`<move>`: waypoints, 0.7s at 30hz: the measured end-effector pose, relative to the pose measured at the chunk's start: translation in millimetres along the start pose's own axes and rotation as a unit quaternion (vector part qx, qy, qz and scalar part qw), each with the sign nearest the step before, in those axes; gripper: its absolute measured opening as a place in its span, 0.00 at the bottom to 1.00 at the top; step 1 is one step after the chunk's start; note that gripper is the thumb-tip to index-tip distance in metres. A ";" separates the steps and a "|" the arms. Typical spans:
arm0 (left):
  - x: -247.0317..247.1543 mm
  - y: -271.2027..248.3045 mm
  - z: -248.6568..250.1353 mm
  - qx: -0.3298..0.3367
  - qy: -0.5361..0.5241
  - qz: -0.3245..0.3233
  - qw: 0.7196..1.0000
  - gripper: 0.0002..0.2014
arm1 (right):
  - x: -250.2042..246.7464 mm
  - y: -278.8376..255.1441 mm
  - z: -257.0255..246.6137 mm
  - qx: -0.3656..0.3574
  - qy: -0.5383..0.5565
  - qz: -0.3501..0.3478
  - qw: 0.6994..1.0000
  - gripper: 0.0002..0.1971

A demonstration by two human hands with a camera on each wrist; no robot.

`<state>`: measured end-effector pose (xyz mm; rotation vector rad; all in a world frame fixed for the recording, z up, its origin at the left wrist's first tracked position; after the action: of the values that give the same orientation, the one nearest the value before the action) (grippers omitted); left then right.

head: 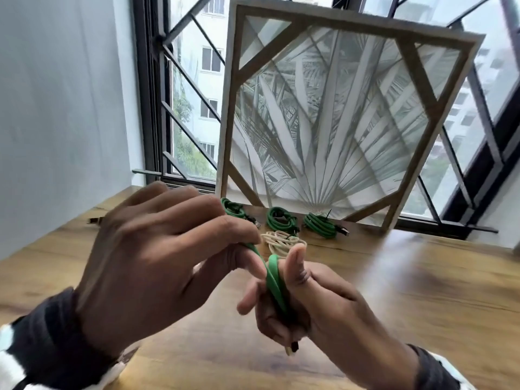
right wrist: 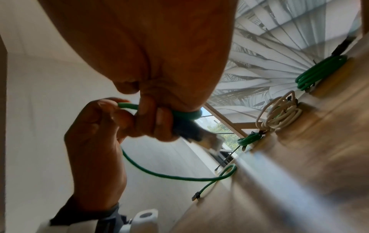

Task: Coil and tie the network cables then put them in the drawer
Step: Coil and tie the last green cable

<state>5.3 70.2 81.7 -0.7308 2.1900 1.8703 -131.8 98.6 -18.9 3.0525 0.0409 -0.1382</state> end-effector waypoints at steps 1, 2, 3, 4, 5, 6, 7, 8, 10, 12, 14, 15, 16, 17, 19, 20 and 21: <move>0.0 0.5 -0.9 0.002 -0.010 0.009 1.000 0.07 | 4.6 -0.6 -0.1 0.011 -0.010 -0.003 1.000 0.35; -0.2 2.5 -0.6 0.001 -0.012 0.009 1.000 0.09 | 6.7 -0.3 0.1 0.018 -0.007 -0.009 1.000 0.35; 2.2 1.2 -3.0 0.001 -0.009 0.007 1.000 0.10 | 10.5 -0.4 0.6 0.028 0.011 -0.021 0.999 0.34; 3.3 0.7 -4.5 0.006 -0.003 0.004 1.000 0.11 | 12.8 0.9 1.2 0.039 0.032 -0.024 0.998 0.33; 5.5 0.2 -7.1 -0.003 -0.008 -0.003 1.000 0.13 | 16.5 1.8 1.8 0.048 0.054 -0.037 0.997 0.33; 7.8 0.6 -8.4 -0.014 -0.019 -0.009 1.000 0.14 | 20.3 0.9 2.3 0.053 0.066 -0.049 0.995 0.32; 10.2 0.4 -9.3 -0.023 -0.028 -0.020 0.999 0.15 | 23.3 -0.2 2.0 0.057 0.083 -0.064 0.993 0.32; 10.9 -0.9 -9.9 -0.021 -0.035 -0.021 0.999 0.16 | 26.6 -0.7 0.9 0.063 0.102 -0.082 0.989 0.32; 12.7 0.7 -9.3 -0.024 -0.043 -0.019 0.999 0.16 | 31.8 -2.7 1.2 0.076 0.141 -0.110 0.981 0.31; 14.2 0.3 -11.3 -0.039 -0.056 -0.023 0.997 0.18 | 34.8 -4.1 2.6 0.087 0.176 -0.122 0.973 0.30; 16.4 1.0 -15.0 -0.059 -0.076 -0.032 0.995 0.19 | 39.2 -3.5 -0.3 0.082 0.226 -0.135 0.961 0.26; 20.2 0.9 -18.6 -0.070 -0.084 -0.045 0.993 0.20 | 41.1 -2.9 -2.8 0.078 0.257 -0.144 0.953 0.23; 24.9 0.3 -22.1 -0.080 -0.092 -0.063 0.991 0.20 | 41.3 -2.0 -4.9 0.074 0.286 -0.146 0.944 0.21; 30.4 -1.4 -25.7 -0.092 -0.101 -0.082 0.987 0.19 | 40.6 -0.7 -6.5 0.070 0.311 -0.144 0.937 0.19; 42.2 -6.2 -31.3 -0.116 -0.122 -0.129 0.977 0.19 | 36.9 0.3 -8.6 0.061 0.355 -0.134 0.923 0.18; 47.8 -8.9 -31.8 -0.121 -0.124 -0.158 0.972 0.20 | 34.1 0.4 -9.7 0.056 0.372 -0.123 0.918 0.17; 52.7 -11.4 -31.1 -0.120 -0.118 -0.186 0.968 0.22 | 30.5 -0.1 -11.3 0.048 0.389 -0.111 0.913 0.17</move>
<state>-29.3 25.8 55.1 -0.8400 1.5745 1.9225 -100.5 100.4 -10.6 2.9560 0.4386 1.0879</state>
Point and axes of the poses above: each hand's wrist, its own y-axis towards the middle knuckle, its own x-axis out of the palm, z = x × y, the point moved 9 cm from there along y, towards the middle knuckle, and after that the axes turned 5 degrees about x, right-handed, at the moved point
